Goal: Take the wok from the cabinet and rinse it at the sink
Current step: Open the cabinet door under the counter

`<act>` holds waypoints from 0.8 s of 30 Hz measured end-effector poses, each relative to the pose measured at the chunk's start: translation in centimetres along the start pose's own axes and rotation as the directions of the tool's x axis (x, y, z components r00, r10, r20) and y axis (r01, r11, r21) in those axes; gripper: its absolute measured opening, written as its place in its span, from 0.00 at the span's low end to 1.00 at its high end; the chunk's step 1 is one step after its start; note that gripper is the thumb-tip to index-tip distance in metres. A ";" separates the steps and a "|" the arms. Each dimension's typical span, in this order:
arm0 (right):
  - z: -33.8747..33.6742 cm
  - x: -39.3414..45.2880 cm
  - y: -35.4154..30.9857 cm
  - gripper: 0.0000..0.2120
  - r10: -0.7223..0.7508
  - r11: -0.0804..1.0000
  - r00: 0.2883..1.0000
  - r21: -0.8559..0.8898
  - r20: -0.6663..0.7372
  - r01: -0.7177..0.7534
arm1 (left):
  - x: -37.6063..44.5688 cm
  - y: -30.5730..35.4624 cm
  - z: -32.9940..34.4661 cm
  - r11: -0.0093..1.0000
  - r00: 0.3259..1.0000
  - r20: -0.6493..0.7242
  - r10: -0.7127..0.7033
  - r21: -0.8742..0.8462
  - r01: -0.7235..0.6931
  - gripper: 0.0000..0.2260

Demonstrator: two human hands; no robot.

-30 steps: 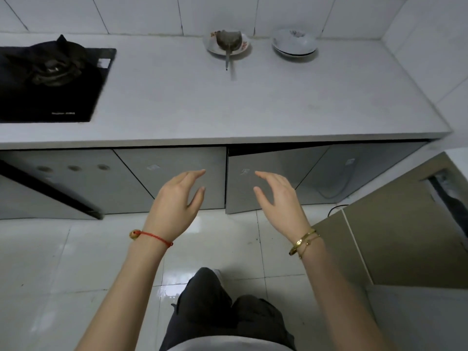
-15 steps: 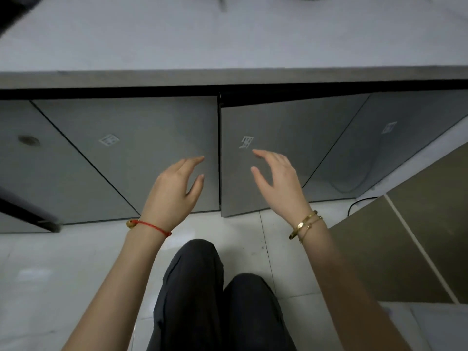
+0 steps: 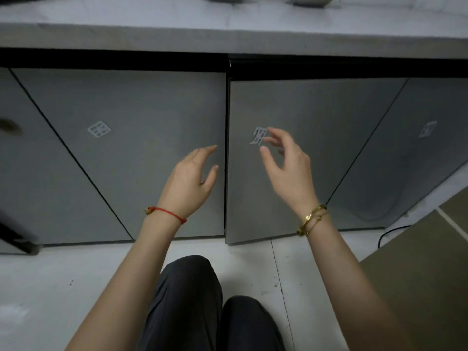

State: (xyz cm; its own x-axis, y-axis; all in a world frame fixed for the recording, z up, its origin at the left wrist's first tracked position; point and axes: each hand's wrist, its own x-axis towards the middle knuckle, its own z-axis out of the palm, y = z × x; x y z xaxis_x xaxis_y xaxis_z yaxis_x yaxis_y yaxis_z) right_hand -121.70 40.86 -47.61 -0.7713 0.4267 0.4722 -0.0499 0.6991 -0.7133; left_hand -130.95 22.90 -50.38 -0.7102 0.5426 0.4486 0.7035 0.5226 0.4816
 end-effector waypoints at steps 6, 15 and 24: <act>0.3 5.9 -3.3 0.19 0.098 0.928 0.995 0.364 -0.019 -0.085 | 3.7 0.1 2.4 0.982 0.995 -0.041 -0.085 -0.170 0.077 0.27; 2.0 8.5 -6.4 0.29 0.152 0.849 0.988 0.507 0.032 -0.147 | 5.9 0.3 5.0 0.942 0.985 0.053 -0.167 -0.287 0.175 0.31; 2.2 8.8 -6.7 0.26 0.093 0.900 0.996 0.426 0.009 -0.088 | 5.2 0.1 5.5 0.906 0.969 0.119 -0.216 -0.346 0.244 0.28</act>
State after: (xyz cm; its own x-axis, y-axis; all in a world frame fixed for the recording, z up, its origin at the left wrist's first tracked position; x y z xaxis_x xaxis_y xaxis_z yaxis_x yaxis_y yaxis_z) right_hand -129.54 38.67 -39.84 -0.7781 0.4849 0.3993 -0.2475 0.3477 -0.9044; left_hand -134.42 29.35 -52.17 -0.8369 0.4912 0.2416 0.4548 0.3783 0.8062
